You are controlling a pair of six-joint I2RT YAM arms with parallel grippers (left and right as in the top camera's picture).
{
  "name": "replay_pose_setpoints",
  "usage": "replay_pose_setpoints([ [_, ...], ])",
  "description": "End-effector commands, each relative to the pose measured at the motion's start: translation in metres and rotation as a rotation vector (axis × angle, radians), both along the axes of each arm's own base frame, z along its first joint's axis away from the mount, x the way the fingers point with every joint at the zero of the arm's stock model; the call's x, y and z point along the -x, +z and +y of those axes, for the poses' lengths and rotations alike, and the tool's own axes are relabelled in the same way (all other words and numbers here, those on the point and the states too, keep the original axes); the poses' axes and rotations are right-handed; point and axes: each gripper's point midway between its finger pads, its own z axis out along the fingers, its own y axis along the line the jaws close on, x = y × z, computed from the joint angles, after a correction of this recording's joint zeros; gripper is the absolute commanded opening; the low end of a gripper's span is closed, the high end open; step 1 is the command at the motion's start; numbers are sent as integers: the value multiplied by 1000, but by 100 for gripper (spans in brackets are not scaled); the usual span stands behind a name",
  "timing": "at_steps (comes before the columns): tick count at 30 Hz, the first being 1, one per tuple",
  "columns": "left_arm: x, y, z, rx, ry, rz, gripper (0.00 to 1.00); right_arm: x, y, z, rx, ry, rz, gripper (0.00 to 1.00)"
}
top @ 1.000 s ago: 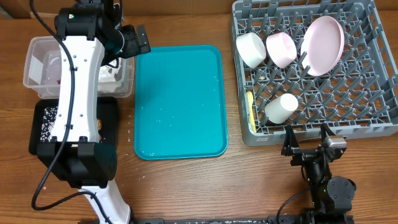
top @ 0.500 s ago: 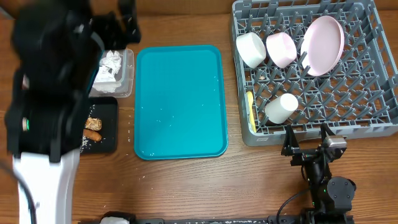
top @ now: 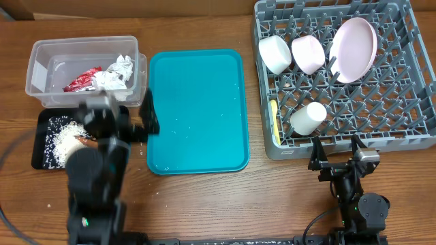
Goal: Sort waste into correct bins and load items into the dishwasher
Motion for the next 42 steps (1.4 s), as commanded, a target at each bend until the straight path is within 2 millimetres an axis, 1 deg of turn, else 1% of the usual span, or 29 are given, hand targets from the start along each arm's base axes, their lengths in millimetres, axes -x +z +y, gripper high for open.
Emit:
replay_pose_setpoints([
  [1, 21, -32, 3, -16, 3, -34, 100, 0, -1, 2, -4, 11, -5, 100],
  [5, 37, -61, 9, -14, 31, -65, 100, 0, -1, 2, -4, 11, -5, 100],
  [9, 48, -76, 15, -11, 64, -107, 100, 0, -1, 2, -4, 11, -5, 100],
  [12, 53, -85, 20, -9, 87, -133, 100, 0, -1, 2, -3, 11, -5, 100],
  [13, 55, -90, 23, -3, 100, -142, 100, 0, -1, 2, -4, 11, -5, 100],
  [15, 56, -98, 28, 18, 118, -145, 100, 0, -1, 2, -4, 11, -5, 100],
  [18, 54, -112, 30, 30, 118, -127, 100, 0, -1, 2, -4, 11, -5, 100],
  [23, 51, -148, 32, 37, 125, -6, 100, 0, -1, 2, -4, 11, -5, 100],
  [25, 52, -160, 32, 28, 124, 40, 100, 0, -1, 2, -4, 11, -5, 100],
  [42, 52, -159, 31, 25, 120, 38, 100, 0, -1, 2, -4, 11, -5, 100],
])
